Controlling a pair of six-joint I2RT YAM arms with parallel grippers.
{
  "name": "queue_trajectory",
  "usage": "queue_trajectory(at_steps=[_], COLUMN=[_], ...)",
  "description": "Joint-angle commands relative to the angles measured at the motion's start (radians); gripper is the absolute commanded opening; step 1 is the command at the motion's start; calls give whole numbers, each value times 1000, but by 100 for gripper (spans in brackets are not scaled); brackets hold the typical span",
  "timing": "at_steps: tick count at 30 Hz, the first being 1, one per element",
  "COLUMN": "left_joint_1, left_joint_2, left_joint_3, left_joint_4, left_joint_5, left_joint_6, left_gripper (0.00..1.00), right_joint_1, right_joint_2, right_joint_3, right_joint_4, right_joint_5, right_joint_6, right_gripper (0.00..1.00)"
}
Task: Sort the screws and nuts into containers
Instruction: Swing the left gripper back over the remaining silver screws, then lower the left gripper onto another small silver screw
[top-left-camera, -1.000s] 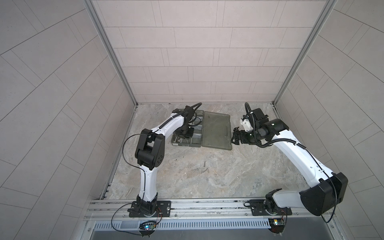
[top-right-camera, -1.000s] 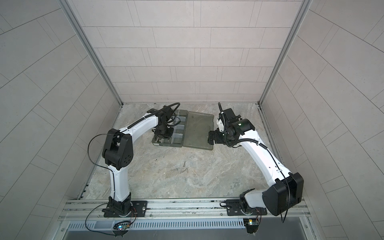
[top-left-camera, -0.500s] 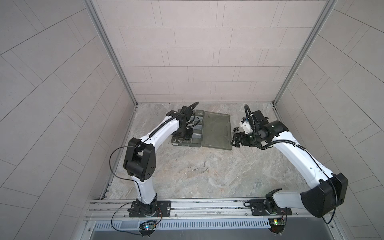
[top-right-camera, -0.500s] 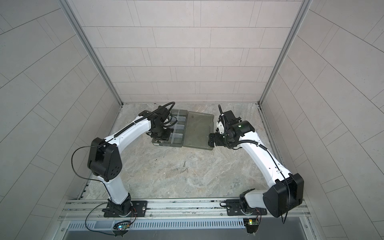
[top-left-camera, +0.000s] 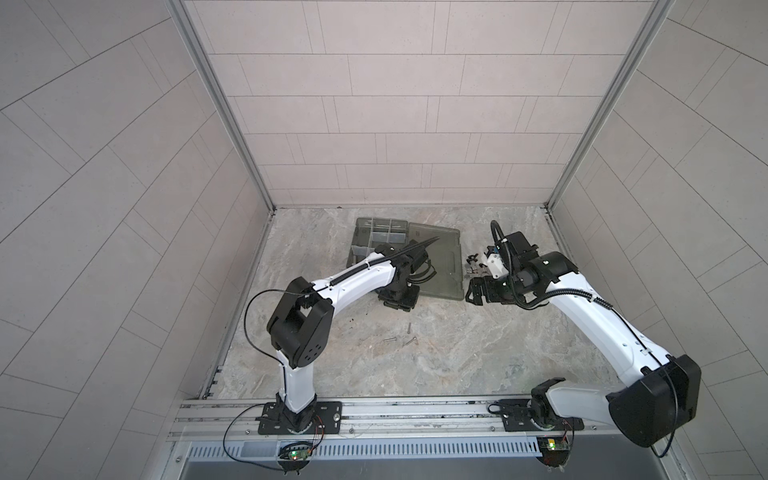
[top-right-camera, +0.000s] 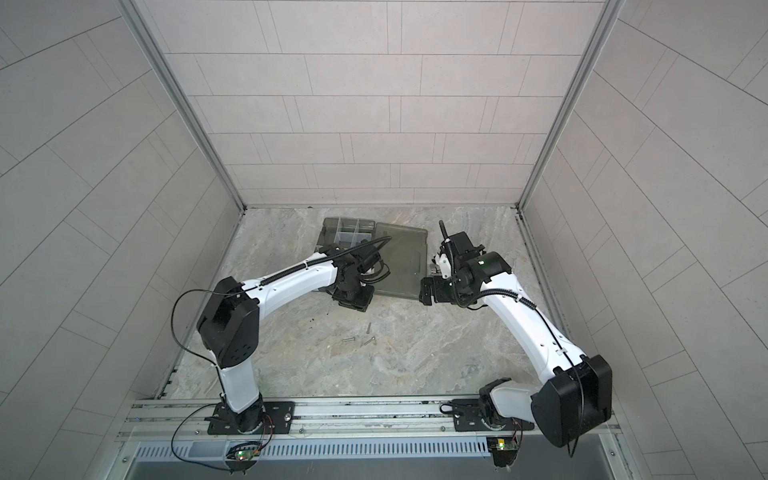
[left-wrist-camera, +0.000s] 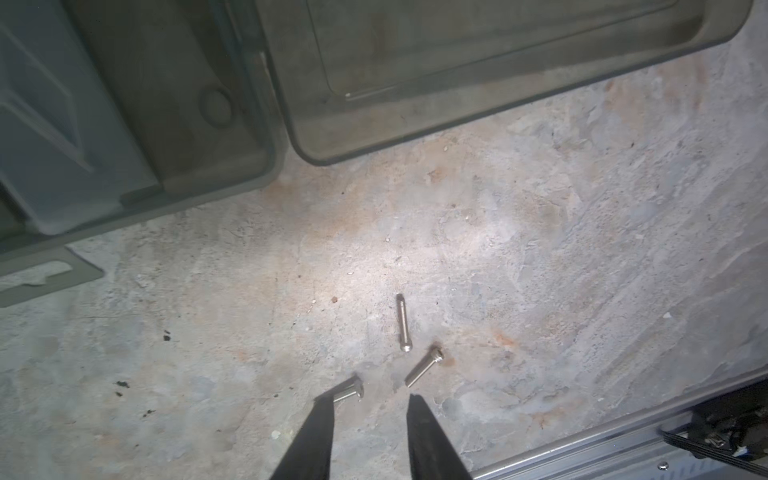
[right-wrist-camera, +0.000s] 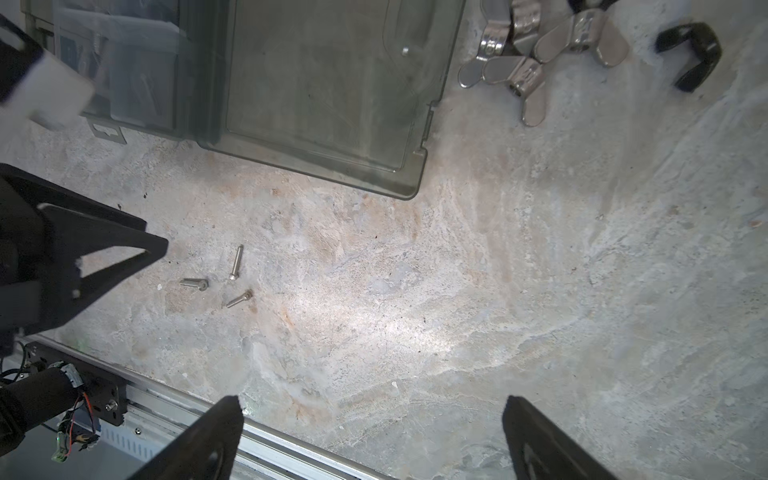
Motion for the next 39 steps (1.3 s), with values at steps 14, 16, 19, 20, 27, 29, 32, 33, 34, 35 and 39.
queue_trajectory(at_steps=[14, 16, 19, 20, 27, 29, 32, 33, 34, 35, 39], left_joint_1=[-109, -109, -109, -109, -109, -108, -109, -109, -109, -109, -108], left_joint_2=[-26, -21, -11, -7, 17, 27, 33, 35, 36, 38, 55], left_joint_3=[-233, -237, -242, -243, -249, -246, -246, -245, -245, -241, -229], left_joint_4=[244, 259, 271, 275, 273, 273, 273, 272, 272, 269, 258], left_joint_5=[8, 7, 6, 0, -25, -29, -25, -24, -23, -26, -30], left_joint_6=[-77, -84, -85, -80, -49, -41, -32, -30, -26, -22, -7], left_gripper=[35, 35, 35, 35, 35, 35, 35, 35, 35, 35, 35], right_joint_1=[-2, -2, -2, -2, -2, -2, -1, -2, -2, -2, -2], right_joint_2=[-241, -265, -288, -292, -316, -324, -337, -339, -343, -346, -362], right_joint_3=[-57, -64, -67, -68, -75, -77, -80, -82, -83, -86, -98], right_joint_4=[-118, -125, -135, -135, -129, -131, -132, -133, -135, -137, -138], right_joint_5=[92, 108, 112, 113, 116, 123, 128, 127, 129, 130, 131], right_joint_6=[102, 98, 103, 106, 139, 146, 158, 160, 162, 164, 174], right_gripper=[99, 99, 99, 99, 99, 99, 99, 99, 99, 99, 99])
